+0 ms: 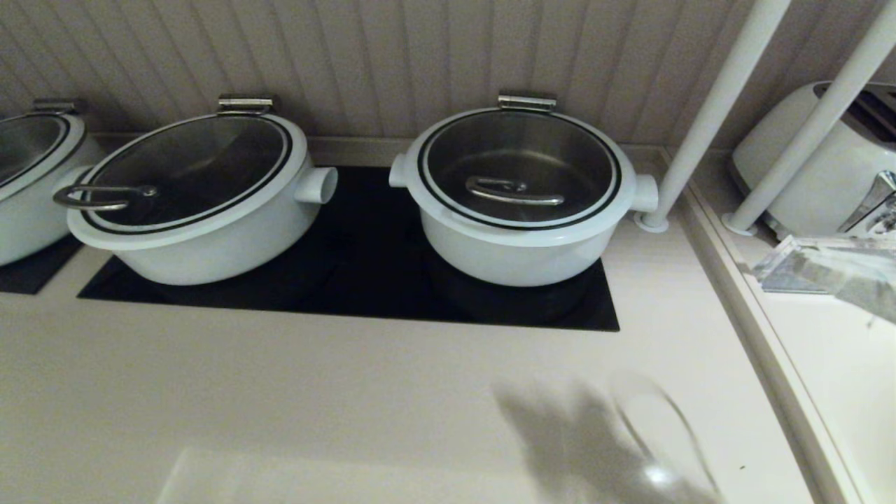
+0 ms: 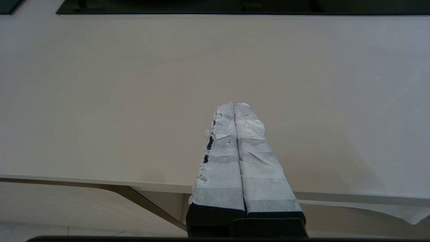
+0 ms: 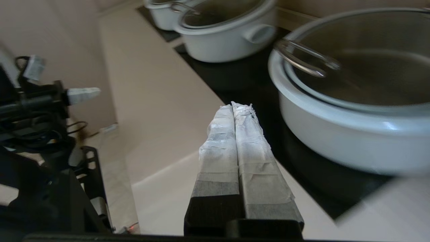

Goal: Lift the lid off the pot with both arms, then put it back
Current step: Open the food pot lid a small opening with the right arm

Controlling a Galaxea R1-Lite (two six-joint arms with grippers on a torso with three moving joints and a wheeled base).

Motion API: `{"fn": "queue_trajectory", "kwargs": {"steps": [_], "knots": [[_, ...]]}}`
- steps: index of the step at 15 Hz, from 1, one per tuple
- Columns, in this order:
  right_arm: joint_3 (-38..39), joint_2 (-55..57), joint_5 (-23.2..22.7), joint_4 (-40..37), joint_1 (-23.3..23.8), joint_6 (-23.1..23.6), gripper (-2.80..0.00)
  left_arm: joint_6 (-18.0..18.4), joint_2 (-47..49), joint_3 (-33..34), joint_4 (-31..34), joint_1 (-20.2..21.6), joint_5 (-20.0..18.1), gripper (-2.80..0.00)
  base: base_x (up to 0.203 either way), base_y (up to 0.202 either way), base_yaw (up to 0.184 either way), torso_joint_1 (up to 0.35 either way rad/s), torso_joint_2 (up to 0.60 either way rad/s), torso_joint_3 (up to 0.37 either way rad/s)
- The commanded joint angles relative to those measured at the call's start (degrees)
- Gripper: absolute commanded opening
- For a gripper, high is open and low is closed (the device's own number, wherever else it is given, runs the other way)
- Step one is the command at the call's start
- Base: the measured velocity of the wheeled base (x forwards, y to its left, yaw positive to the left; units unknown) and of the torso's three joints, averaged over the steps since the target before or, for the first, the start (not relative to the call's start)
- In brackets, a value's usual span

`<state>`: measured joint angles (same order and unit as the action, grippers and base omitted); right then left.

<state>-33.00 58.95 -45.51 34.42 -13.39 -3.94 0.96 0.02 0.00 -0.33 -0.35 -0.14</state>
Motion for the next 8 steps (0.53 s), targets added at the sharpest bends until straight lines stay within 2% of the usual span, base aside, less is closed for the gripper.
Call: {"fn": "queue_trajectory", "kwargs": {"steps": [1, 4, 8], "knots": [[-1.11, 8.98, -0.16, 4.07, -3.87, 0.11, -2.80, 0.09, -0.02, 0.00, -0.02, -0.08, -0.04, -2.80, 0.000, 0.000, 0.000, 0.000, 0.00, 0.000], [-3.45, 17.45, 0.98, 10.55, -7.69, 0.35, -2.80, 0.09, -0.02, 0.00, -0.02, -0.07, -0.04, -2.80, 0.000, 0.000, 0.000, 0.000, 0.00, 0.000], [-4.77, 24.78, 4.90, 15.66, -10.97, 0.42, -2.80, 0.09, -0.02, 0.00, -0.02, 0.00, -0.13, -2.80, 0.000, 0.000, 0.000, 0.000, 0.00, 0.000]]}}
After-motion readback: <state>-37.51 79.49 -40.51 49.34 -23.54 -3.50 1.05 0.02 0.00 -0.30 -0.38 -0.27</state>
